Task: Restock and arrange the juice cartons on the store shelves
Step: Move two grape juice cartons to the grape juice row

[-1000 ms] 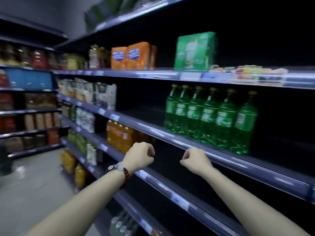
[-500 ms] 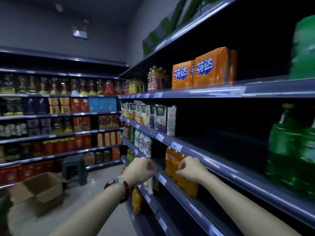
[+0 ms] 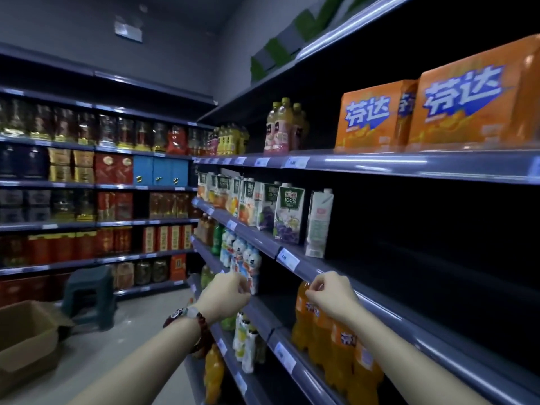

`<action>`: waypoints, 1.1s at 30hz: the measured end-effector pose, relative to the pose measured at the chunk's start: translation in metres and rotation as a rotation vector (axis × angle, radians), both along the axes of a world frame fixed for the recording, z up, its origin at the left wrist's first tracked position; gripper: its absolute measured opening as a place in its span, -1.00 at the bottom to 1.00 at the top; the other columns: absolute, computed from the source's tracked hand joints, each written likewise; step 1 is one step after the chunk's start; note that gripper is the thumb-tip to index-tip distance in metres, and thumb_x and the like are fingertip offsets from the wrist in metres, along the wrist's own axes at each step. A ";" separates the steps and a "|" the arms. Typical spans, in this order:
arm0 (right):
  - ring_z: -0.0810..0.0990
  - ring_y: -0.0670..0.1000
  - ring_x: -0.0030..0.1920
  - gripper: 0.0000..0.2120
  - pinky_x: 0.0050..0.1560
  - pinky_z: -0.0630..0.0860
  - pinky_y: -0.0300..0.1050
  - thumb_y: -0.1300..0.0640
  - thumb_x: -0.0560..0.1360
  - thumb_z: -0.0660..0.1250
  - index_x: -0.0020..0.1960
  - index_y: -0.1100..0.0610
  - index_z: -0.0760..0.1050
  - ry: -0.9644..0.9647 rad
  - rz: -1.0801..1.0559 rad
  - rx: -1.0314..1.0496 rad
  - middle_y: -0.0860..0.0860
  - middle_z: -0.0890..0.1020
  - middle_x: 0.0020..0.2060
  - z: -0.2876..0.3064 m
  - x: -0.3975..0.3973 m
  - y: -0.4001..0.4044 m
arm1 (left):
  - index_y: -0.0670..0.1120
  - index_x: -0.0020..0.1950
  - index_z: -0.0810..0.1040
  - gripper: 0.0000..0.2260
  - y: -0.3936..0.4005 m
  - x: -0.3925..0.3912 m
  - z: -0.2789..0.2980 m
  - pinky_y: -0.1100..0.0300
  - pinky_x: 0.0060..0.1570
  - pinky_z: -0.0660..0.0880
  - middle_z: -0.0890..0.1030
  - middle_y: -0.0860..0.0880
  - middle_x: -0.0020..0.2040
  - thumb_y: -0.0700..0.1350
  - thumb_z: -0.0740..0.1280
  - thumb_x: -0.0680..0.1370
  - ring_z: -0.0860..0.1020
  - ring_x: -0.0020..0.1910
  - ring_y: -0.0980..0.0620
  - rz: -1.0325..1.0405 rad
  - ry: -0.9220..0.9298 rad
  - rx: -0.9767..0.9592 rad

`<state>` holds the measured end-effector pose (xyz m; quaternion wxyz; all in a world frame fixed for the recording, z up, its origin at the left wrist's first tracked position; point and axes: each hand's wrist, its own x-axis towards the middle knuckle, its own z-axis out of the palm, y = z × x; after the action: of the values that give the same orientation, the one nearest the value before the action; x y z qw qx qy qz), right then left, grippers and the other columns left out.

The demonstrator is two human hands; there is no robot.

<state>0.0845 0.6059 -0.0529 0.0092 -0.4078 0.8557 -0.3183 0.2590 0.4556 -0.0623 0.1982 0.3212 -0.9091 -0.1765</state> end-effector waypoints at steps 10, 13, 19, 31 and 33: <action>0.65 0.07 -0.15 -0.87 -0.06 0.62 0.03 0.13 0.43 0.35 -0.22 0.15 0.63 -0.008 -0.214 -0.042 0.07 0.68 -0.21 0.022 -0.047 -0.111 | -0.17 -0.13 0.64 -0.85 -0.148 -0.092 0.011 0.27 -0.33 0.45 0.56 0.06 -0.36 -0.17 0.28 0.51 0.49 -0.40 0.14 -0.241 0.083 0.066; 0.65 0.12 -0.16 -0.82 -0.10 0.60 0.05 0.10 0.46 0.35 -0.22 0.18 0.62 -0.009 -0.276 -0.062 0.10 0.68 -0.22 0.025 -0.058 -0.125 | -0.14 -0.21 0.59 -0.87 -0.174 -0.115 0.006 0.19 -0.29 0.42 0.58 0.00 -0.33 -0.18 0.28 0.50 0.52 -0.31 0.04 -0.298 0.070 0.080; 0.64 0.08 -0.21 -0.89 -0.16 0.58 -0.02 0.11 0.42 0.42 -0.23 0.14 0.63 0.001 -0.361 -0.098 0.06 0.67 -0.27 0.032 -0.085 -0.145 | -0.11 -0.12 0.64 -0.88 -0.219 -0.163 0.016 0.25 -0.21 0.42 0.63 -0.03 -0.21 -0.14 0.31 0.51 0.56 -0.21 0.04 -0.355 0.156 0.116; 0.60 -0.07 -0.28 -0.81 -0.23 0.51 -0.21 -0.03 0.41 0.47 -0.18 0.10 0.64 0.013 -0.504 -0.152 -0.05 0.66 -0.31 0.026 -0.119 -0.153 | -0.18 -0.12 0.66 -0.81 -0.274 -0.249 0.045 0.29 -0.29 0.44 0.59 -0.01 -0.33 -0.10 0.33 0.56 0.54 -0.34 0.06 -0.514 0.168 0.169; 0.58 -0.09 -0.32 -0.74 -0.33 0.47 -0.24 -0.11 0.37 0.49 -0.23 0.09 0.61 0.000 -0.570 -0.163 -0.05 0.65 -0.35 0.021 -0.119 -0.156 | -0.19 -0.18 0.67 -0.74 -0.285 -0.259 0.042 0.25 -0.29 0.48 0.60 -0.03 -0.38 -0.04 0.34 0.55 0.54 -0.36 0.03 -0.526 0.189 0.149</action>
<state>-0.0349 0.4499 -0.0314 -0.1135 -0.1503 0.9073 -0.3759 -0.0002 0.1708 -0.0198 0.2054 0.0701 -0.9231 -0.3175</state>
